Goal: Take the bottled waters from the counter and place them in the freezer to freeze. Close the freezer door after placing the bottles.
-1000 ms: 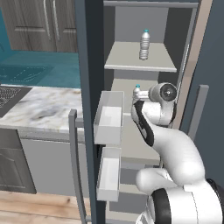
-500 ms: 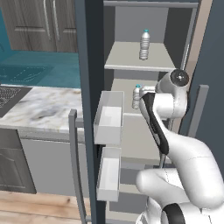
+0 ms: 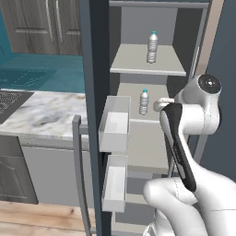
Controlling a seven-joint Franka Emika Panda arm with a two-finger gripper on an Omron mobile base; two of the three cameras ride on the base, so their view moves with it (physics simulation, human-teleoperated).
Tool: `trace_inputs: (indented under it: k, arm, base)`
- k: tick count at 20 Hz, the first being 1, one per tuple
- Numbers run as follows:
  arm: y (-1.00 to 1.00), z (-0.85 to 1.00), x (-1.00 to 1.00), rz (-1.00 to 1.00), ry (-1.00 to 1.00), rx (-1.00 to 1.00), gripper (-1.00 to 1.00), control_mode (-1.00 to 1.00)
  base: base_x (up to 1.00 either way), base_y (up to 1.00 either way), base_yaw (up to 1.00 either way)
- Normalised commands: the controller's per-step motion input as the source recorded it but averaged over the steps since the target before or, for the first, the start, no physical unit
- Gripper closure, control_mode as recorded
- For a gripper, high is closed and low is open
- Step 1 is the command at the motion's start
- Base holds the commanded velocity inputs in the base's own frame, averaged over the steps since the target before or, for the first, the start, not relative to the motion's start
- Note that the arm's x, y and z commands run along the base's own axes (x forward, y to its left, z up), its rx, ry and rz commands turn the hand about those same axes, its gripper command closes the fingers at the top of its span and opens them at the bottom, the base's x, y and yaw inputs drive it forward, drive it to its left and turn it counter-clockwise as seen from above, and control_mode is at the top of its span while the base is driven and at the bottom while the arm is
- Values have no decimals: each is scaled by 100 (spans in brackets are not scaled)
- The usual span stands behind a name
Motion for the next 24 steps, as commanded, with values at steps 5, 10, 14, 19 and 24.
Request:
trace_inputs:
  k: [5, 10, 14, 19, 24]
  arm:
    - [23, 3, -65, 0, 3, 0, -100, -100]
    - [-3, 0, -6, 0, 14, -1, -100, -100]
    - [-4, 0, -3, 0, 19, 0, -100, -100]
    - [0, -19, -20, 0, 4, 0, -100, -100]
    - [-6, -45, -4, 0, 2, 0, -100, -100]
  base:
    - [0, 0, 0]
    - [0, 0, 0]
    - [0, 0, 0]
    - [0, 0, 0]
    - [0, 0, 0]
